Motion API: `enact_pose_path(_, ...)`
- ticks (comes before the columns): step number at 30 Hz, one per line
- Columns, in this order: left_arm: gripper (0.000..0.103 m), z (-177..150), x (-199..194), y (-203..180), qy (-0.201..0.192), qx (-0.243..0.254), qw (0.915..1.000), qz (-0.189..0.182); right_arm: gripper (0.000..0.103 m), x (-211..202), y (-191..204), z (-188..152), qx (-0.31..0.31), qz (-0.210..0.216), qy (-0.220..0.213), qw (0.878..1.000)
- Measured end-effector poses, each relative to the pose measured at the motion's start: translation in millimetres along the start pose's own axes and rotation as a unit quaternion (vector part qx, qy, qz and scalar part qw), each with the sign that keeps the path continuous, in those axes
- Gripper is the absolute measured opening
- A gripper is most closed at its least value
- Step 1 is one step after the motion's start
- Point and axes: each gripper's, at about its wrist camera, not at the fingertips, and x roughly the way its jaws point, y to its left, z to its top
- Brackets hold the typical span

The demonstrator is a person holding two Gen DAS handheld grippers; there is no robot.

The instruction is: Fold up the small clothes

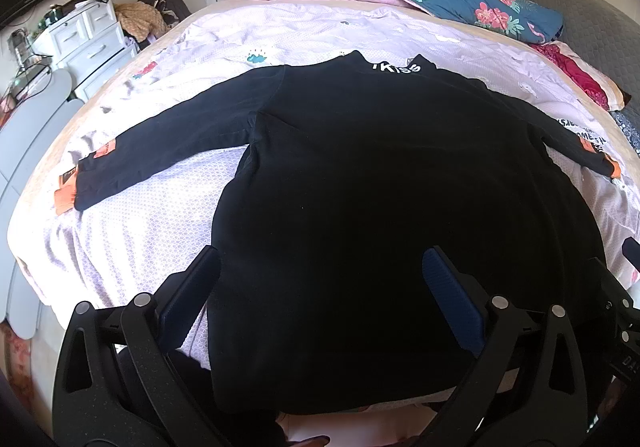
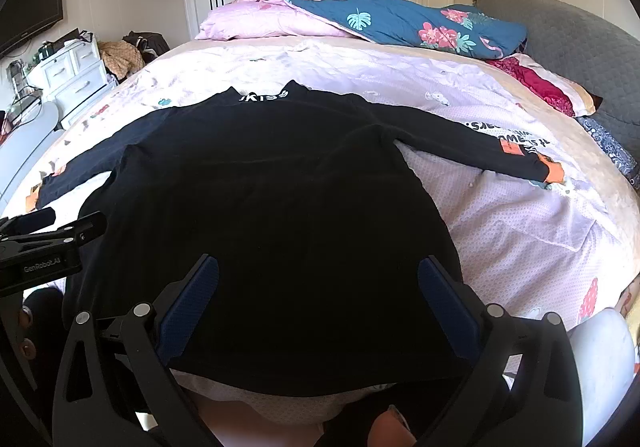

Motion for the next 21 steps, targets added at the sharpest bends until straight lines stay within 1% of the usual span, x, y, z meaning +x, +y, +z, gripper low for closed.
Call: enact_pose_path(21, 0.095, 2.8, 2.1, 0.1, -0.001, 0.002, 1.0000, -0.003, 0.099, -2.3, 2.6, 4.3, 0.000, 0.002, -0.003, 1.000)
